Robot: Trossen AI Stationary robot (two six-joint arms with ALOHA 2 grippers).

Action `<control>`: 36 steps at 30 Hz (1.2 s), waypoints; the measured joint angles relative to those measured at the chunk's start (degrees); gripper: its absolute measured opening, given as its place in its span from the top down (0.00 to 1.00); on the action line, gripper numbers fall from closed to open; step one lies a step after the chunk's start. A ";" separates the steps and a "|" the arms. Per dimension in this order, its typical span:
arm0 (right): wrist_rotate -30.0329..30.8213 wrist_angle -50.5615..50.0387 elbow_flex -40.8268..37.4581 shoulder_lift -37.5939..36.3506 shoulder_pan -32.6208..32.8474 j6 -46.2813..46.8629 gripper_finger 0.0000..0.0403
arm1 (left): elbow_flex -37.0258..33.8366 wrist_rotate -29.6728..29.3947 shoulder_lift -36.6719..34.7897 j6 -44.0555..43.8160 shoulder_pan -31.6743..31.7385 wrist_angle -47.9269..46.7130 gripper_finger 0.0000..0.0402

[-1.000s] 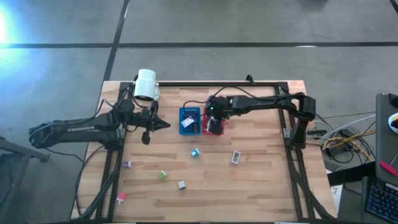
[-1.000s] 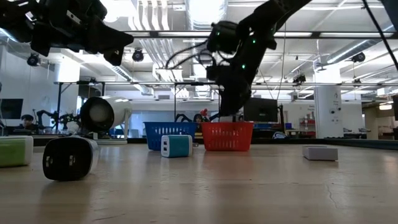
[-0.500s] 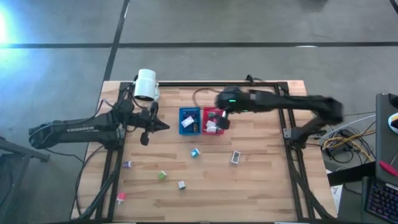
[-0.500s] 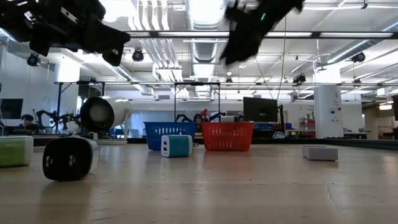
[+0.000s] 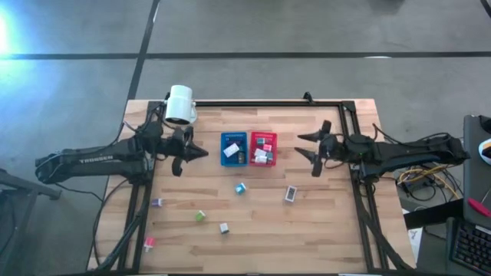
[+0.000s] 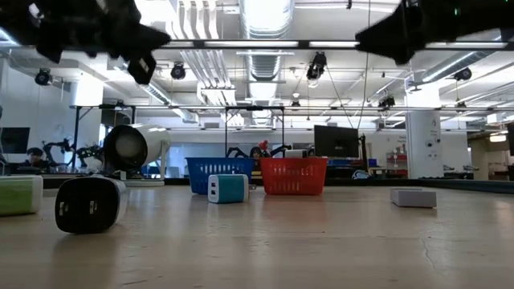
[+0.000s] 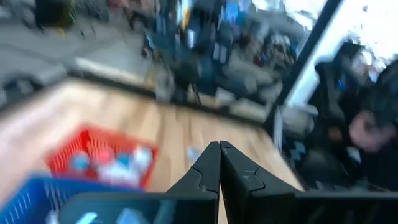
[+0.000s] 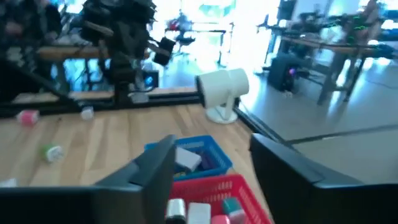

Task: Pick & Place Office items
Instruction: Put the green charger adapter into the red bin

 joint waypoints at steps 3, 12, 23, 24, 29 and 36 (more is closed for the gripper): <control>0.22 10.67 -6.80 -1.46 -0.09 -2.13 0.65 | 6.25 -3.82 0.28 -0.09 -2.14 -2.71 0.98; 0.41 10.45 -10.83 -4.92 -3.36 -6.73 0.97 | 28.07 -38.02 8.74 -13.94 -20.30 -60.88 0.98; -6.58 -4.28 -3.96 -5.75 -3.38 -5.72 0.97 | 29.08 -51.48 25.17 -44.57 -55.17 -66.49 0.84; -7.05 -4.08 -3.91 -5.75 -3.39 -5.80 0.97 | 29.41 -52.50 26.54 -46.27 -56.44 -66.48 0.81; -7.23 -3.90 -4.15 -5.71 -3.39 -5.71 0.97 | 31.80 -52.91 33.26 -49.03 -58.12 -65.77 0.61; -7.21 -3.90 -4.19 -5.67 -3.39 -5.85 0.97 | 32.59 -43.55 44.00 -47.28 -57.52 -62.04 0.41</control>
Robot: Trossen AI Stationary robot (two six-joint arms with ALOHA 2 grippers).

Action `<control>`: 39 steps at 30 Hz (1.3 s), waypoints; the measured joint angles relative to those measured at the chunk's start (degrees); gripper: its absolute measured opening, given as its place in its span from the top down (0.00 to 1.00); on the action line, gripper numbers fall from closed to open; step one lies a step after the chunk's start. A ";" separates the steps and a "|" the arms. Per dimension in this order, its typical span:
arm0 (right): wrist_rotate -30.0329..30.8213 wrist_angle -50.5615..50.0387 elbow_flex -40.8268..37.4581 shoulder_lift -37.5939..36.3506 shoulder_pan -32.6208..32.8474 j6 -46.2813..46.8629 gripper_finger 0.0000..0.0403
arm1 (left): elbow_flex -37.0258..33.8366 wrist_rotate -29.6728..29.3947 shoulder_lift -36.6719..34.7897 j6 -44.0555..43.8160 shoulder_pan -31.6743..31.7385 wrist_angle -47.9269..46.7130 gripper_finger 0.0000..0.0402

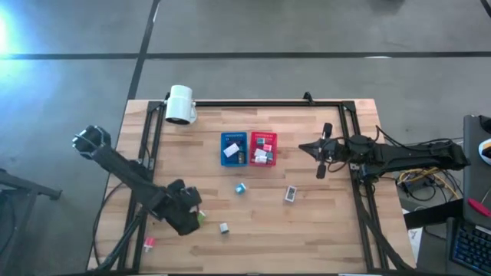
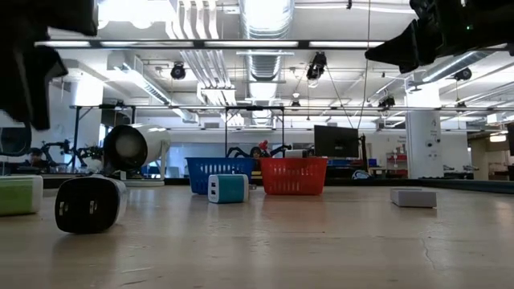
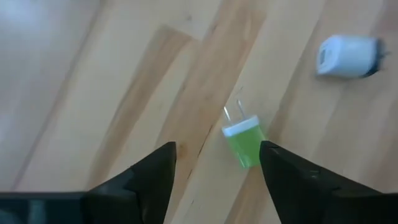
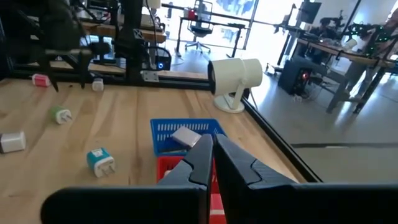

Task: Pick & Place Office items
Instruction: Put the green charger adapter into the red bin

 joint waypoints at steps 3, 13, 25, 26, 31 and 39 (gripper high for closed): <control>-0.02 0.02 -0.02 -0.01 0.00 0.12 0.97 | 0.14 0.53 3.81 -0.01 0.01 1.51 0.40; -0.15 -0.06 -0.28 2.23 0.00 1.67 0.97 | 0.31 5.21 9.65 2.35 2.25 8.29 0.40; -0.13 1.70 -0.07 4.40 -0.01 0.77 0.97 | -1.25 10.37 15.55 8.67 5.54 12.26 0.47; -0.13 1.66 -0.07 4.38 -0.02 1.38 0.97 | -1.10 10.95 15.81 10.37 5.82 12.43 0.52; -0.18 1.63 -0.07 4.46 0.13 3.67 0.97 | 1.07 13.15 15.16 17.95 7.71 10.29 0.67; -0.81 1.44 -0.07 4.93 0.13 4.78 0.97 | 12.58 12.11 6.98 40.64 21.09 5.05 0.67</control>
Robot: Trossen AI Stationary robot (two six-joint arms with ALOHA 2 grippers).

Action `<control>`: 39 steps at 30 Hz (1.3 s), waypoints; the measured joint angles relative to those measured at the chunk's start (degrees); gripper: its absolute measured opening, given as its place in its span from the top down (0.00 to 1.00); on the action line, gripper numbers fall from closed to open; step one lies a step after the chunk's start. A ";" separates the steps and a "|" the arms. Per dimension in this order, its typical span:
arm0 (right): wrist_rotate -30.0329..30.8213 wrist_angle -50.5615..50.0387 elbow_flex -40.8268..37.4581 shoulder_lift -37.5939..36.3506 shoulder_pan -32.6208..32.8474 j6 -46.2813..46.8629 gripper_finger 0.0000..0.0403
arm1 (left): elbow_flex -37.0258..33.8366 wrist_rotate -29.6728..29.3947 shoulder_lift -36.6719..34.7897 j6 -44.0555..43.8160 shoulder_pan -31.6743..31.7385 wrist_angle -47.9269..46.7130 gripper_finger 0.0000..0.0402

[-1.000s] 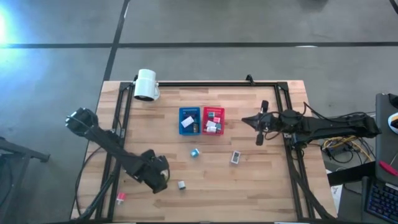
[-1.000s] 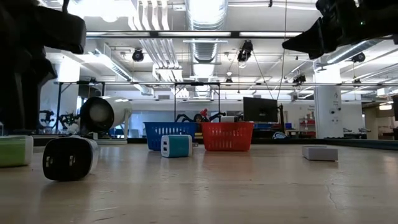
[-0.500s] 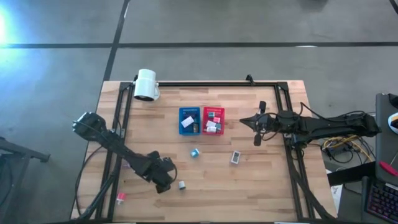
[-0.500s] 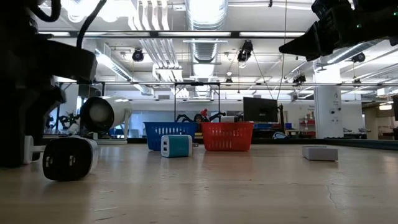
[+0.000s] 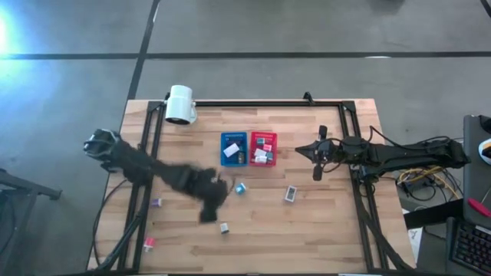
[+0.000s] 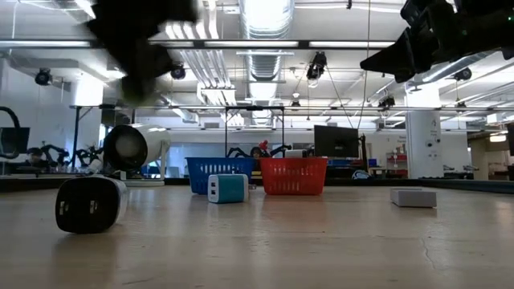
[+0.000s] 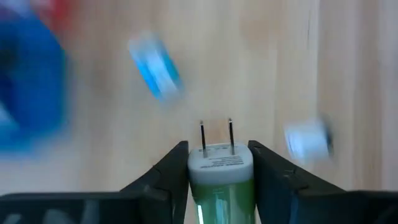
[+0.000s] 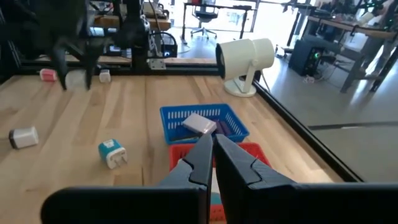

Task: Pick & Place Office items
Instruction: Put the green charger adapter into the red bin, then put the light blue charger adapter into the red bin

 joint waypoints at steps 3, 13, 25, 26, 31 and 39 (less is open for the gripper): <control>0.00 1.12 0.00 0.54 -0.02 0.01 0.97 | 6.98 -2.14 -0.11 12.40 10.86 2.58 0.67; -0.49 1.96 0.02 2.91 0.00 -1.10 0.97 | 16.75 7.36 14.05 34.89 29.97 10.48 0.67; -5.55 2.58 0.00 6.51 0.02 -3.06 0.97 | 37.81 8.42 34.25 38.11 30.41 -3.43 0.43; -5.55 2.96 0.01 6.66 -0.01 -3.30 0.97 | 38.27 8.51 34.34 38.09 30.08 -3.90 0.34; -7.14 2.32 0.02 7.17 0.00 -4.98 0.97 | 40.02 9.29 27.63 36.77 28.93 -9.29 0.04; -11.93 3.41 5.90 16.19 0.37 -7.74 0.97 | 29.83 5.99 -3.78 22.30 21.83 -14.16 0.24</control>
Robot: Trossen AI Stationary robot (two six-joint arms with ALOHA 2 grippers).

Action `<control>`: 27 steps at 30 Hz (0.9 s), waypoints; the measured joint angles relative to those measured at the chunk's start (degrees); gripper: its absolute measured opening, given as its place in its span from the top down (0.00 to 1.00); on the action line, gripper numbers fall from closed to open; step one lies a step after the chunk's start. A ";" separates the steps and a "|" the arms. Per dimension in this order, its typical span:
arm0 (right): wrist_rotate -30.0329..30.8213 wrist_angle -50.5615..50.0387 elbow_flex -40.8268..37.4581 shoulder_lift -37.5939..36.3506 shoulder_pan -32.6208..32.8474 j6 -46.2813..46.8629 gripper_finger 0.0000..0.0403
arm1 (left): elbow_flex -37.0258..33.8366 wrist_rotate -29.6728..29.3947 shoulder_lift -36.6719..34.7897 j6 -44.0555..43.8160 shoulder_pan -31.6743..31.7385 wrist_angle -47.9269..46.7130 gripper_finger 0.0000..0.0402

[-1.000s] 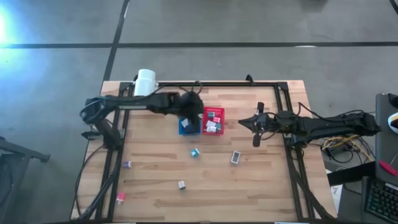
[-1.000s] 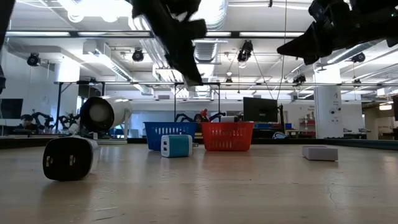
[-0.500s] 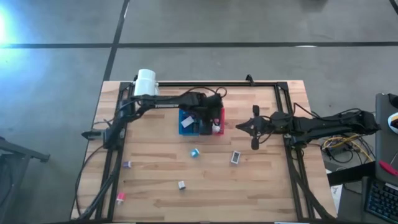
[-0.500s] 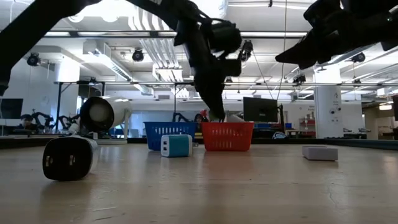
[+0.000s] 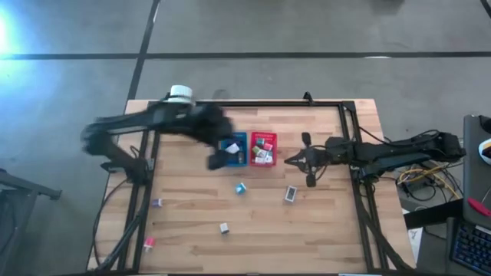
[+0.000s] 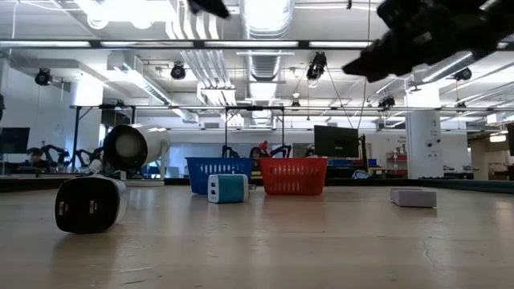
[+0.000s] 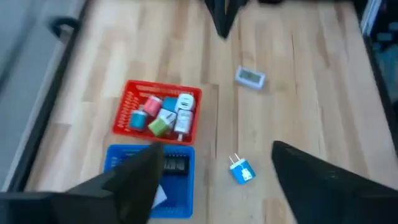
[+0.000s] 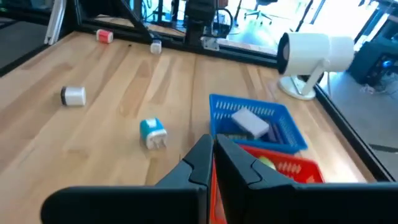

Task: Pick & Place Office items
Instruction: Put the light blue charger adapter into the red bin

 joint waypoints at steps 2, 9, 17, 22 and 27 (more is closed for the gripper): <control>-0.52 0.12 2.99 4.55 0.09 0.09 0.97 | -6.70 -4.38 -8.03 -3.75 -4.22 3.27 0.34; -6.73 -1.95 14.42 22.91 2.22 -4.86 0.97 | -28.22 -15.51 -31.10 -17.35 -18.18 14.56 0.82; -11.10 -19.90 33.61 41.72 5.16 -6.98 0.89 | -57.49 -17.62 -42.60 -12.05 -27.40 44.37 0.97; -10.81 -34.04 45.73 52.24 6.05 -14.91 0.73 | -75.08 -17.21 -43.36 -6.76 -27.57 70.05 0.99; -5.20 -42.12 56.61 59.12 5.96 -15.93 0.56 | -90.14 -18.41 -43.43 0.73 -27.45 90.12 0.99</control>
